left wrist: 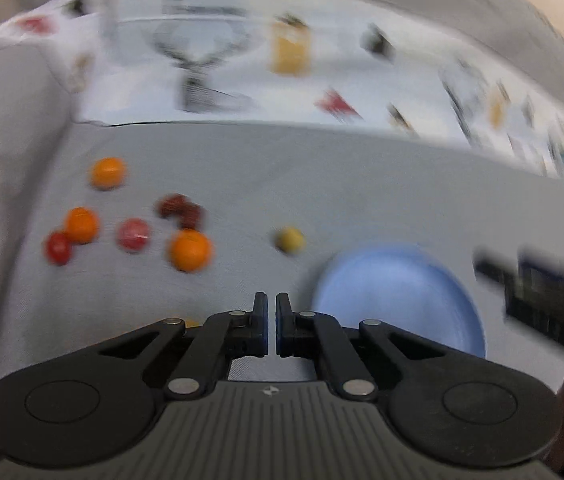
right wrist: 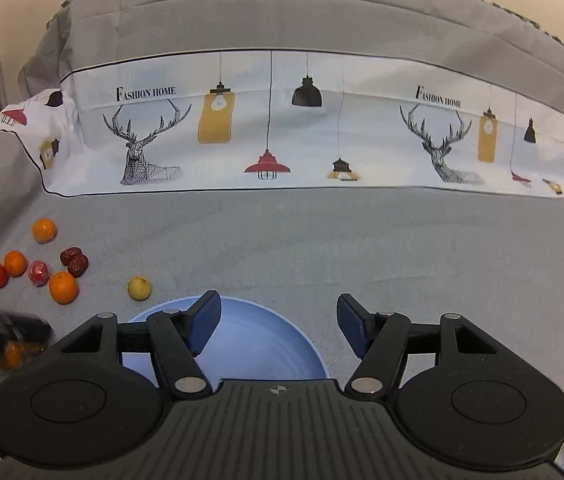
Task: Organize fruits
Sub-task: 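Move both tools from the blue plate toward the fruit cluster, then grasp the wrapped orange with the left tool while the right tool grasps a yellow lime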
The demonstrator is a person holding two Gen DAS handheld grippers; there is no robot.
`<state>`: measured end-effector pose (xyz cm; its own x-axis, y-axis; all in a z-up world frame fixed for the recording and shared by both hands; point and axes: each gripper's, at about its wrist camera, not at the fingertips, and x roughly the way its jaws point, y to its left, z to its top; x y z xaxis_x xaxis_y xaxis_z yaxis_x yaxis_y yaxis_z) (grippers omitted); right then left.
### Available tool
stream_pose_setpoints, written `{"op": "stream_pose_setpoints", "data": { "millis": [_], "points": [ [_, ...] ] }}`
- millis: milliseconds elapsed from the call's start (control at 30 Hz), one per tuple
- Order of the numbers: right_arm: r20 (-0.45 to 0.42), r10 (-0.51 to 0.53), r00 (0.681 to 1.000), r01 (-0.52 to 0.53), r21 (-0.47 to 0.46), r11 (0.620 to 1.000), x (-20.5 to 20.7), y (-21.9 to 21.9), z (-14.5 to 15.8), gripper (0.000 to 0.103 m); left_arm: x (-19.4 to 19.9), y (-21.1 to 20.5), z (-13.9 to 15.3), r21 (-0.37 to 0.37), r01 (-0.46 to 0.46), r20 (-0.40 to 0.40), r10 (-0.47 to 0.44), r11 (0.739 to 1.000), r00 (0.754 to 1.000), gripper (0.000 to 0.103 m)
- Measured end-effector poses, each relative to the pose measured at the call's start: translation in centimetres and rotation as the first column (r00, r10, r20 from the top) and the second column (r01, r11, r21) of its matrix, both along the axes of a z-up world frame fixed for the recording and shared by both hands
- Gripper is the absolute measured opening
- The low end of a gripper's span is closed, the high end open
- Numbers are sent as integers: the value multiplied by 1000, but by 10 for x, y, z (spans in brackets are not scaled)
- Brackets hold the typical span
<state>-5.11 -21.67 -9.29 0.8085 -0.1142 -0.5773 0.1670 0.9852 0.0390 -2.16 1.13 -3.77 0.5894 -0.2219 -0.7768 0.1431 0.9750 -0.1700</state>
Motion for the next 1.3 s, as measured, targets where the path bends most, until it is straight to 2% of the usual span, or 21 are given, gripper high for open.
{"op": "stream_pose_setpoints", "data": {
  "millis": [100,200,300,400,533,700,800,967,1133,1300],
  "points": [
    [-4,-7,1000,7,38,999,4,-1,2,67,6,38,4,-158,-126,-44,120,979,992,3],
    [8,23,1000,-24,106,994,4,0,6,65,7,53,-2,-163,-191,-56,184,968,981,3],
    [1,52,999,-51,151,987,8,5,5,54,9,68,-20,-184,-244,-108,227,952,968,10],
    [-14,85,996,-81,189,979,16,14,5,46,14,76,-29,-154,-294,-137,274,943,952,19],
    [-11,139,990,-135,179,975,25,30,1,38,19,75,-40,-94,-295,-158,278,951,947,45],
    [-32,226,974,-215,195,957,39,49,-5,38,20,71,-47,-48,-269,-191,256,962,948,53],
    [-53,280,959,-266,177,947,48,63,-11,38,19,67,-49,-23,-252,-195,243,967,950,55],
    [-80,315,946,-299,162,940,70,80,-23,38,18,70,-48,-50,-259,-206,244,965,948,55],
    [-110,306,946,-296,95,950,105,98,-39,38,20,63,-49,8,-258,-194,254,966,947,55],
    [-150,256,955,-244,98,965,136,95,-58,38,21,52,-52,94,-234,-182,248,968,952,56]
  ]
}}
